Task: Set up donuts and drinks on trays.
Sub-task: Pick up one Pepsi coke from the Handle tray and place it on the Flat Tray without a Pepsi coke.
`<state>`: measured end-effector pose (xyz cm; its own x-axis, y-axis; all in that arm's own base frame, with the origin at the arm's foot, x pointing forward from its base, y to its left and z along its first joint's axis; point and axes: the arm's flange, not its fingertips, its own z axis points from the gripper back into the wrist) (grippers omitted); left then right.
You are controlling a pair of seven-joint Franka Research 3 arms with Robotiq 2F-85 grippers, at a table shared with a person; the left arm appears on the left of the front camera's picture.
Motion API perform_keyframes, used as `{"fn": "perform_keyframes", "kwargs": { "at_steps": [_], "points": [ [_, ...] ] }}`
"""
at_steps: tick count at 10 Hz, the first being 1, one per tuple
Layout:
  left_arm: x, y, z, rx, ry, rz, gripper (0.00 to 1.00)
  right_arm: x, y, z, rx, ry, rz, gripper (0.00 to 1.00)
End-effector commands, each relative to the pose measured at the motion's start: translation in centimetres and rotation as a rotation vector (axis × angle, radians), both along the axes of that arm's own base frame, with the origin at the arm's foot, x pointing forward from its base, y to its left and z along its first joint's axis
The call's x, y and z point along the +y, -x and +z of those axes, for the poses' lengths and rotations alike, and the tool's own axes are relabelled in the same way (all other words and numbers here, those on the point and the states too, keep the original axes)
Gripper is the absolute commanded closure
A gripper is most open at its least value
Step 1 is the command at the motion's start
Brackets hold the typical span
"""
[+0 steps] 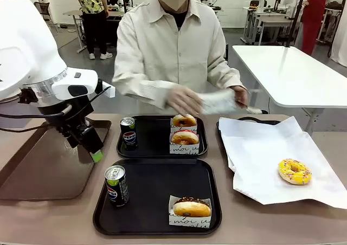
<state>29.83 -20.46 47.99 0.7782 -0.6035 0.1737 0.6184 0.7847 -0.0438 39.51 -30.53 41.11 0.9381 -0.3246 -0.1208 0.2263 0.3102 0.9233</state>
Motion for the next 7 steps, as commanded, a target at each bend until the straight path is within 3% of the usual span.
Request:
{"fn": "perform_keyframes", "kwargs": {
  "at_steps": [1, 7],
  "points": [
    [-0.81, 0.4, 0.5, -0.013, 0.008, -0.029, 0.0, 0.03, -0.05, 0.12, -0.017, -0.013, -0.006, 0.0],
    [-0.81, 0.4, 0.5, -0.013, 0.008, -0.029, 0.0, 0.03, -0.05, 0.12, -0.017, -0.013, -0.006, 0.0]
  ]
}}
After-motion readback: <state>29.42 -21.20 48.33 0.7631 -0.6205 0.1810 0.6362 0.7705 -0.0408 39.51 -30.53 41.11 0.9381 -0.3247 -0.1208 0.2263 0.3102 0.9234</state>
